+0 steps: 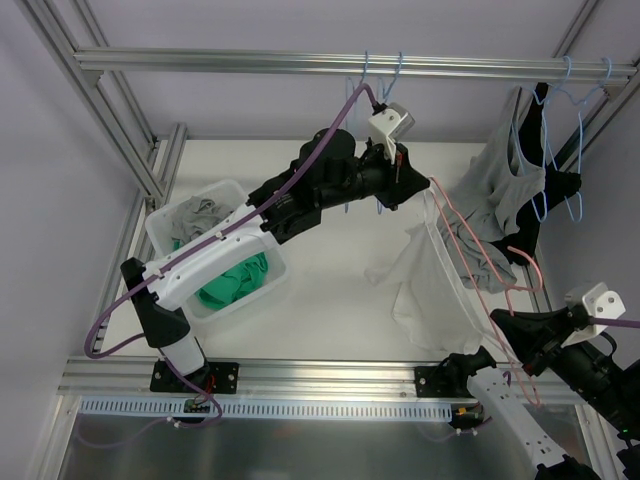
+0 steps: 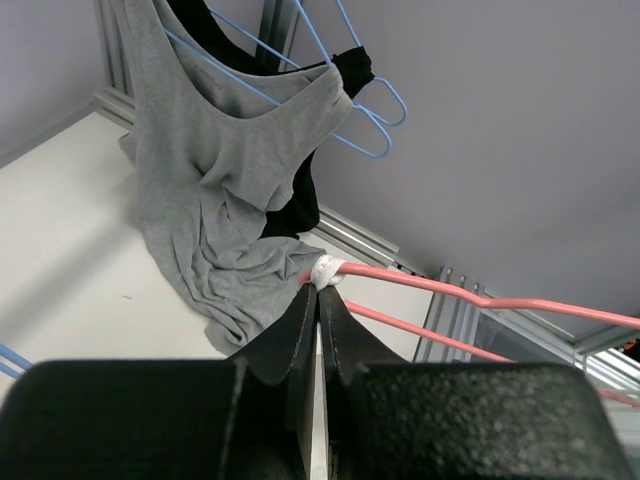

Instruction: Remove the tank top from the hanger

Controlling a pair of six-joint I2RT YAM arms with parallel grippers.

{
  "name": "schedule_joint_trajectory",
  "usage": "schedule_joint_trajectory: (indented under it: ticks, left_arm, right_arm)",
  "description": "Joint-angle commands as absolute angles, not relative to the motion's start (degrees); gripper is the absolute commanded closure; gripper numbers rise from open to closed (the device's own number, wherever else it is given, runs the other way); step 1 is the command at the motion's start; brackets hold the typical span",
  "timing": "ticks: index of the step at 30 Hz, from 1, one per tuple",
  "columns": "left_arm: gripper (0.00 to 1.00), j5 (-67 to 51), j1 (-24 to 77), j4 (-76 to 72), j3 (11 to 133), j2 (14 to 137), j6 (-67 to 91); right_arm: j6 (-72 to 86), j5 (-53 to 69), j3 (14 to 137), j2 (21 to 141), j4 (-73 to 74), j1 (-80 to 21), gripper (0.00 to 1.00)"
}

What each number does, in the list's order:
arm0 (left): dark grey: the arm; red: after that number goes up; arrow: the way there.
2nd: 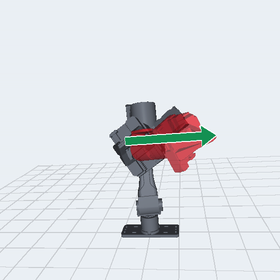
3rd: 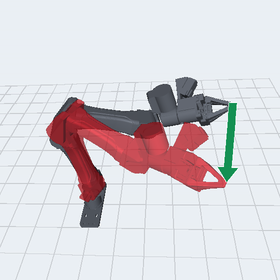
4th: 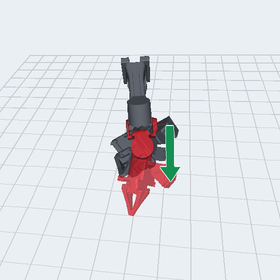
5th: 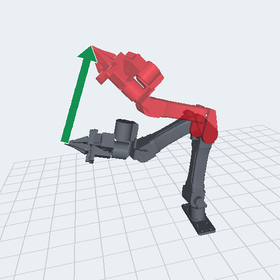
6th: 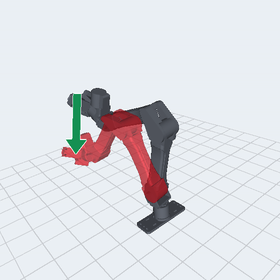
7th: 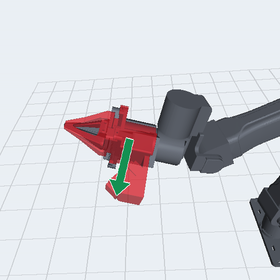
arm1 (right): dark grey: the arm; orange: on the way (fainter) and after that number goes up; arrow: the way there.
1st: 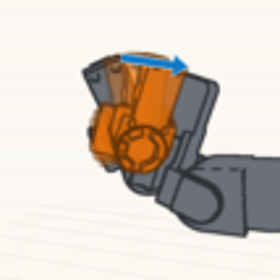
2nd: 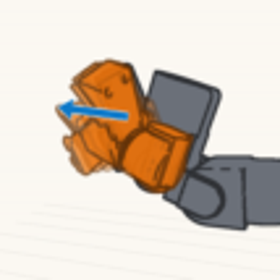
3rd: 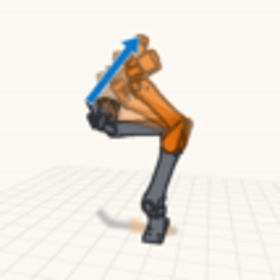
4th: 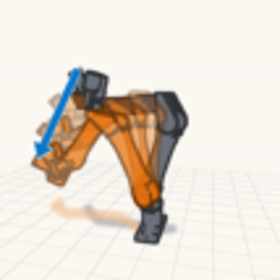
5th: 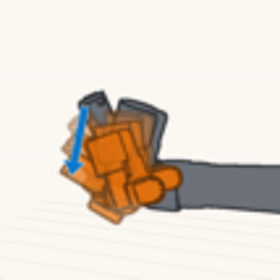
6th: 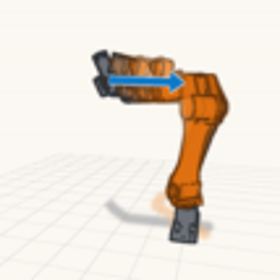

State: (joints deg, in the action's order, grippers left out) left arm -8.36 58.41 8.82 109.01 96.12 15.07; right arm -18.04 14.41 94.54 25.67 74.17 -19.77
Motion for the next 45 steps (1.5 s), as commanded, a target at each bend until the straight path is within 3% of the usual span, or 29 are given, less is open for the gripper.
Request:
schedule_joint_trajectory:
  ticks: [1, 5, 7, 16, 17, 18, 19, 20, 32, 33, 39, 45]
  left_arm:
    - [1.00, -5.9, 58.3, 4.4, 108.8, 94.1, 16.0]
    - [1.00, -1.2, 58.3, 4.1, 107.8, 94.0, 17.0]
    - [0.84, -0.4, 58.3, 3.9, 107.8, 94.1, 17.2]
    - [0.70, -2.0, 58.2, 2.7, 107.4, 95.0, 17.1]
    - [0.63, -2.0, 58.2, 2.6, 107.2, 95.0, 17.1]
    - [0.49, -1.9, 58.2, 2.5, 107.0, 95.1, 17.1]
    - [0.13, -1.8, 58.2, 2.4, 106.7, 95.0, 17.3]
    - [0.04, -1.8, 58.1, 2.3, 106.4, 95.1, 17.5]
    - [0.05, -4.5, 58.1, 0.3, 100.7, 92.9, 18.7]
    - [0.01, -5.6, 58.1, 0.3, 100.4, 92.2, 18.5]
    - [0.01, -27.1, 58.4, -13.8, 91.6, 91.2, 20.1]
    - [0.01, -26.5, 58.4, -20.1, 87.6, 92.1, 23.6]
  right_arm:
    - [-17.7, 15.9, 95.9, 27.4, 73.9, -20.3, 1.00]
    - [-17.6, 18.4, 96.8, 27.6, 74.1, -20.3, 1.00]
    - [-17.5, 19.3, 96.8, 27.9, 74.4, -20.3, 1.00]
    - [-17.2, 18.4, 97.6, 28.1, 74.5, -20.3, 1.00]
    - [-17.2, 18.4, 97.7, 28.0, 74.4, -20.3, 1.00]
    - [-17.1, 18.5, 97.8, 27.8, 74.4, -20.3, 1.00]
    - [-17.1, 18.4, 97.7, 27.6, 74.3, -20.4, 1.00]
    - [-17.1, 18.2, 97.6, 27.5, 74.1, -20.4, 1.00]
    - [-15.7, 9.2, 97.6, 28.6, 72.5, -20.4, 1.00]
    - [-15.4, 7.1, 97.6, 28.7, 71.7, -20.4, 1.00]
    - [-12.3, 4.6, 92.6, 25.8, 56.0, -20.4, 1.00]
    - [-12.2, 5.8, 92.9, 29.3, 50.4, -20.4, 0.99]
